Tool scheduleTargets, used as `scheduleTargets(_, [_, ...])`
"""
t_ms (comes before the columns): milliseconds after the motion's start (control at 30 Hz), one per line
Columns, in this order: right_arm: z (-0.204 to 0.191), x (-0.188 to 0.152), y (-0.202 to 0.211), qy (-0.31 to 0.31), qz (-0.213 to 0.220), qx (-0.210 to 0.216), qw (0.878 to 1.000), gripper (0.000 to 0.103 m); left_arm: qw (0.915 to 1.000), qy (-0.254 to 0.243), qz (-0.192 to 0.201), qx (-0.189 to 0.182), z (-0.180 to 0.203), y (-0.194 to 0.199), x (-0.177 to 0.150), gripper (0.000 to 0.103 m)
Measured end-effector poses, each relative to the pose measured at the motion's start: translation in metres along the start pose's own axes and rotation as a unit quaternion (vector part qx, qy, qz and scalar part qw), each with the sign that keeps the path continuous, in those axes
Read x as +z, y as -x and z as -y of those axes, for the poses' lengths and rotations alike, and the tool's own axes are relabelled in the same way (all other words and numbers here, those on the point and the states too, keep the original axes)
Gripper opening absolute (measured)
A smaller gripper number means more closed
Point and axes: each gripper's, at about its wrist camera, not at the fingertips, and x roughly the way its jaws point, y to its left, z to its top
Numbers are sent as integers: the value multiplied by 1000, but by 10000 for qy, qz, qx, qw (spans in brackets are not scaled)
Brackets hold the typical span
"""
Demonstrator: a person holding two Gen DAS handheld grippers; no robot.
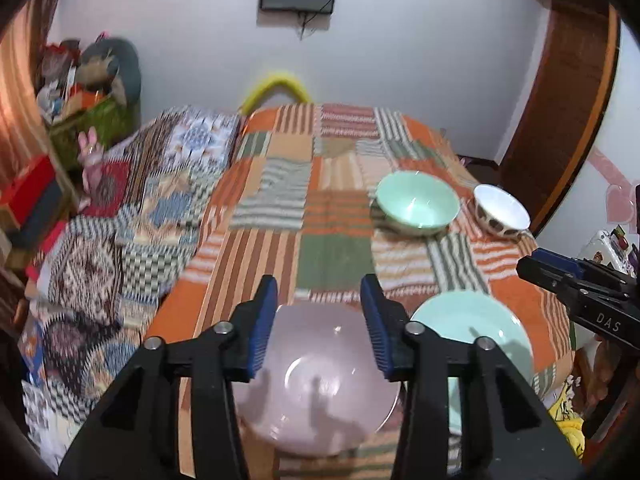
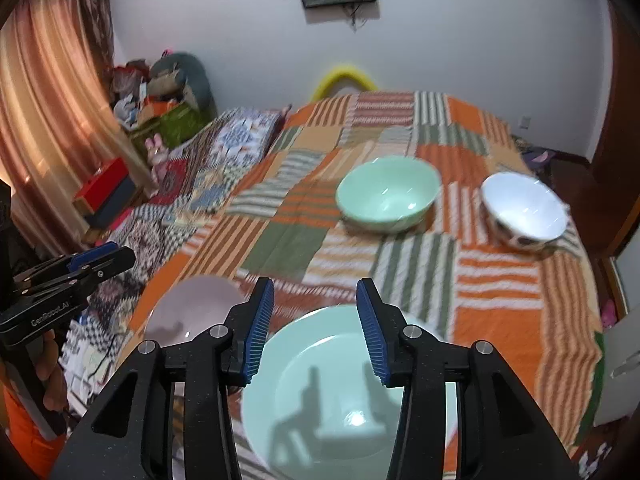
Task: Organize plates and bowls
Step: 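Open both tools to release the pale pink bowl and lift away, then move both tools toward the mint green bowl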
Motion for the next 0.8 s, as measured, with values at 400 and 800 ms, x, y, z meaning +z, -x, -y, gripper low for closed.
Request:
scheduleTargets(400, [46,38,14,-255,540,-308,9977,41,9996,-138,230,9,27,-25,60,63])
scheduleTargets(800, [74,63,-19,-418,469,-442,9970,41,9998,-202,7,-31,46,-93,101,64])
